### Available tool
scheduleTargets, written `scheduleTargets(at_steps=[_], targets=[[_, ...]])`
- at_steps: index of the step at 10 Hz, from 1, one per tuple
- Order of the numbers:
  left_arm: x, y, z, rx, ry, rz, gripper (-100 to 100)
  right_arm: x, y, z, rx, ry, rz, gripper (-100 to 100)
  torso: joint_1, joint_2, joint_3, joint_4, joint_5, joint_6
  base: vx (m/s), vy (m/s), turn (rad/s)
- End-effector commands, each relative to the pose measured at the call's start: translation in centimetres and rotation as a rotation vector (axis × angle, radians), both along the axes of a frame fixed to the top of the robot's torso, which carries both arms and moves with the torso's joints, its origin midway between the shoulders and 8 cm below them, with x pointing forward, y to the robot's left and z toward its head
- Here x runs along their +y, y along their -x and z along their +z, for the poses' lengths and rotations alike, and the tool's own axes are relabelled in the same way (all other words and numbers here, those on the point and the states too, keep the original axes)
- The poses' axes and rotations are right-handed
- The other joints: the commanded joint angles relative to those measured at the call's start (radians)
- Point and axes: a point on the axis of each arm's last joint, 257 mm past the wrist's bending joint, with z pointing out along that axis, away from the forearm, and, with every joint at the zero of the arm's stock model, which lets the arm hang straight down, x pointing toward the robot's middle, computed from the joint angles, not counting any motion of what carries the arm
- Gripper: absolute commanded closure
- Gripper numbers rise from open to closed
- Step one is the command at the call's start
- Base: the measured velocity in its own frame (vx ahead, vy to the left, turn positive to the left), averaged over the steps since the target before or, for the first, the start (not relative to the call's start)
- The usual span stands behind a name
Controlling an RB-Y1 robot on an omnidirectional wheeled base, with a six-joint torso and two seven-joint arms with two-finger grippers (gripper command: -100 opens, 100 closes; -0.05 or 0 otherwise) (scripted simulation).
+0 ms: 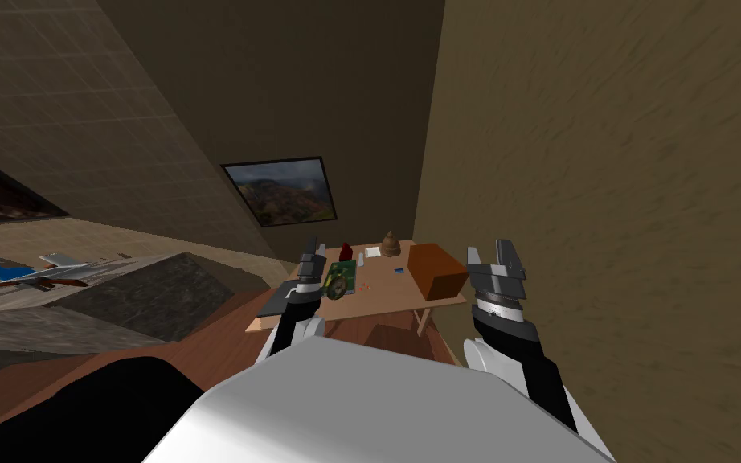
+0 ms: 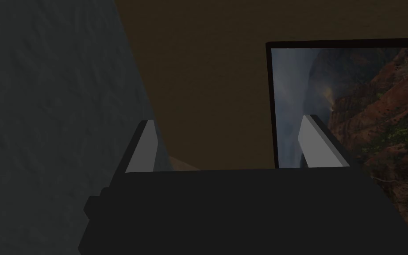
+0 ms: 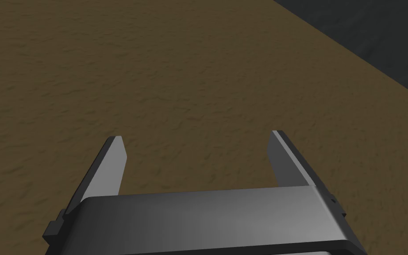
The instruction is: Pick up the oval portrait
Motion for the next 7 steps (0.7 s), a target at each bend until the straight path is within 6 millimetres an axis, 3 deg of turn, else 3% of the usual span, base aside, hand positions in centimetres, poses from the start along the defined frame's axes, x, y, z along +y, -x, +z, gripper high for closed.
scheduleTargets(at_steps=[1,7], targets=[[0.0,-0.7,-1.6,0.029,-0.026,-0.012,-100,0.0,0.0,0.0,0.0,0.0,0.0,0,0.0,0.0,0.0,0.0,0.0,0.0,-0.044,0.048,-0.021],[0.5,-2.9,-6.7,0.118,-0.061,-0.035,-100,0.0,0.0,0.0,0.0,0.0,0.0,0,0.006,0.007,0.004,0.002,0.001,0.0,-0.094,0.084,-0.042]])
